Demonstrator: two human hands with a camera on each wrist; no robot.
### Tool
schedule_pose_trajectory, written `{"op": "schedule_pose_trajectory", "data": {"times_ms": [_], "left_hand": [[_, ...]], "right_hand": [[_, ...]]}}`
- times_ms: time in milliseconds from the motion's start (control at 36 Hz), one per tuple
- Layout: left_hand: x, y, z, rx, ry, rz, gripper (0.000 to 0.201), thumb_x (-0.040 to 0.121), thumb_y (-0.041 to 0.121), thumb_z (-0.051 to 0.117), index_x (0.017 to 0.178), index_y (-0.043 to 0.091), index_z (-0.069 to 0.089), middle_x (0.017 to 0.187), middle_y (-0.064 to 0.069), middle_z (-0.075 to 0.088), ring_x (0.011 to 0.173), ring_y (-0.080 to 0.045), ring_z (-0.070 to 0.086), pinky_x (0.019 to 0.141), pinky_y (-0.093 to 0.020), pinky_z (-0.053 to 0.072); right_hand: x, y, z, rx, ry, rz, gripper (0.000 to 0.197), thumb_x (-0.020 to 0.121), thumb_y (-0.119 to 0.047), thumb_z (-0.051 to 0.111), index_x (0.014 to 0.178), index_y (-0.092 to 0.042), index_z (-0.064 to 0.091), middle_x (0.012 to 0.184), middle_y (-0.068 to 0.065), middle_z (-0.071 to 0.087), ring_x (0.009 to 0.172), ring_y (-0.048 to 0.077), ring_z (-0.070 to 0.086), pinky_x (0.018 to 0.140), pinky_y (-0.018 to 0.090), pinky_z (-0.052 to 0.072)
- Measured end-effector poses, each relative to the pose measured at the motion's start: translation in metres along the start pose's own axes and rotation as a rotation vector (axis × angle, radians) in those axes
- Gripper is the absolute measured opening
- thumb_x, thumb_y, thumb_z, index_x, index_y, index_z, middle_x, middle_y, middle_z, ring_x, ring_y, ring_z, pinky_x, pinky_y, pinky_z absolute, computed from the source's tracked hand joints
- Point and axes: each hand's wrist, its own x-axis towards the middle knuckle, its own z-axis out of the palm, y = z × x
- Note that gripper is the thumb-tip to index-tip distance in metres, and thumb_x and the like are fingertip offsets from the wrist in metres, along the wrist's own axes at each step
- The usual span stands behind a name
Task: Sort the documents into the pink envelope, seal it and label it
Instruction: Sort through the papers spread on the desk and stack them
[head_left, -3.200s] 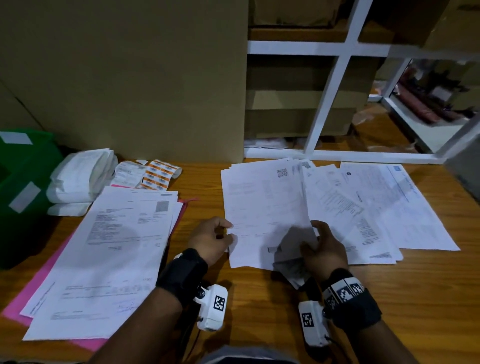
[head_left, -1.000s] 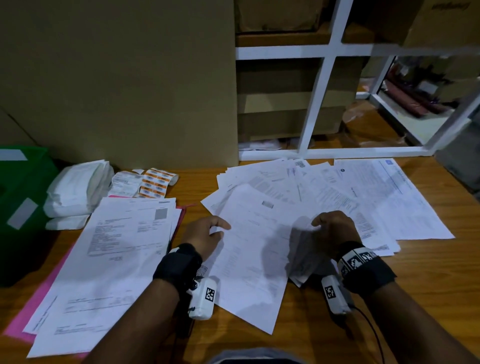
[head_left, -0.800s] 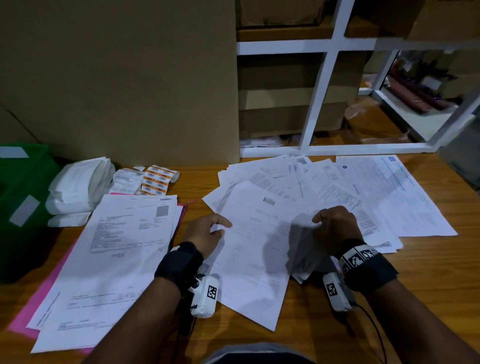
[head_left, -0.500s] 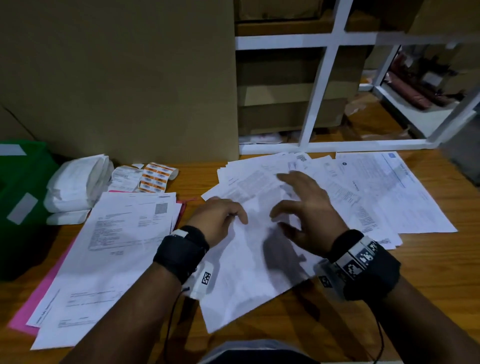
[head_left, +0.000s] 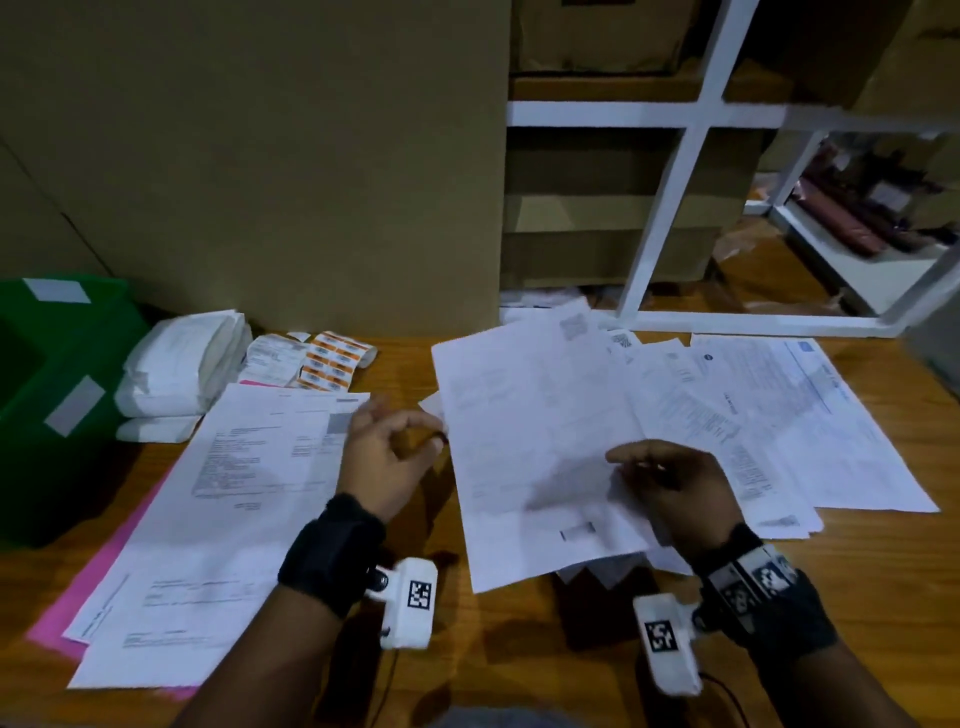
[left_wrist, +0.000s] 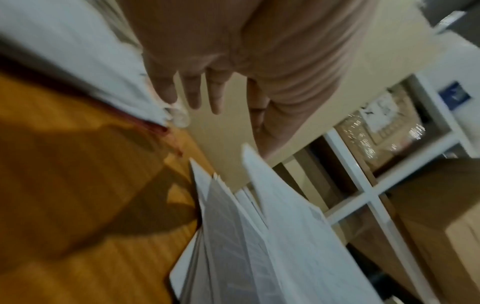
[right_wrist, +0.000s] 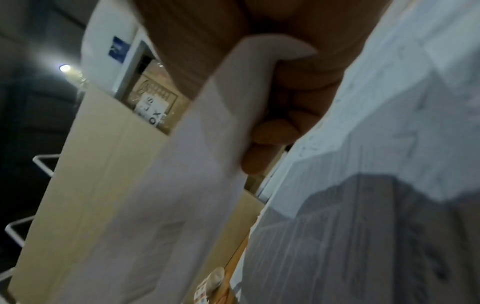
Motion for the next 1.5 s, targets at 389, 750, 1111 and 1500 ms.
{"op": "schedule_pose_trajectory", "data": {"times_ms": [389,750,1111,1500], "left_hand": [[-0.032,-0.012,0.019,-0.544,-0.245,-0.018,0.021,0.095,0.001,0.062,0.111,0.01,0.073,0.124,-0.003,0.071,0.125,-0.022,0.06,0.109,-0.045,0.044],[-0.031,-0.04,0.004,-0.278,-0.17,-0.072,0.047,0.092,-0.016,0.047,0.097,0.019,0.077,0.13,0.004,0.067,0.128,-0.014,0.057,0.104,-0.022,0.045],[-0.038,-0.062,-0.005,-0.189,-0.151,-0.114,0.048,0.09,-0.015,0.048,0.094,0.022,0.078,0.12,0.006,0.071,0.12,-0.013,0.06,0.086,-0.001,0.042],[-0.053,-0.071,-0.011,-0.261,-0.16,-0.158,0.045,0.092,-0.011,0.05,0.096,0.024,0.078,0.121,0.008,0.071,0.13,-0.015,0.055,0.105,-0.032,0.044]], "right_hand": [[-0.023,0.013,0.032,0.073,-0.107,0.086,0.038,0.089,0.001,0.059,0.085,-0.03,0.079,0.091,-0.011,0.077,0.092,0.008,0.071,0.088,0.03,0.053],[0.014,0.043,0.0,-0.605,0.073,-0.014,0.011,0.075,-0.013,0.075,0.082,-0.022,0.073,0.095,0.009,0.067,0.091,0.03,0.063,0.082,0.034,0.05],[0.041,0.065,0.005,-0.904,-0.103,0.113,0.024,0.078,-0.027,0.078,0.1,-0.02,0.07,0.111,0.013,0.056,0.105,0.038,0.055,0.089,0.035,0.045],[0.046,0.063,0.01,-0.952,-0.119,0.066,0.027,0.079,-0.037,0.075,0.103,-0.03,0.067,0.112,0.009,0.058,0.109,0.032,0.054,0.091,0.037,0.045]]}}
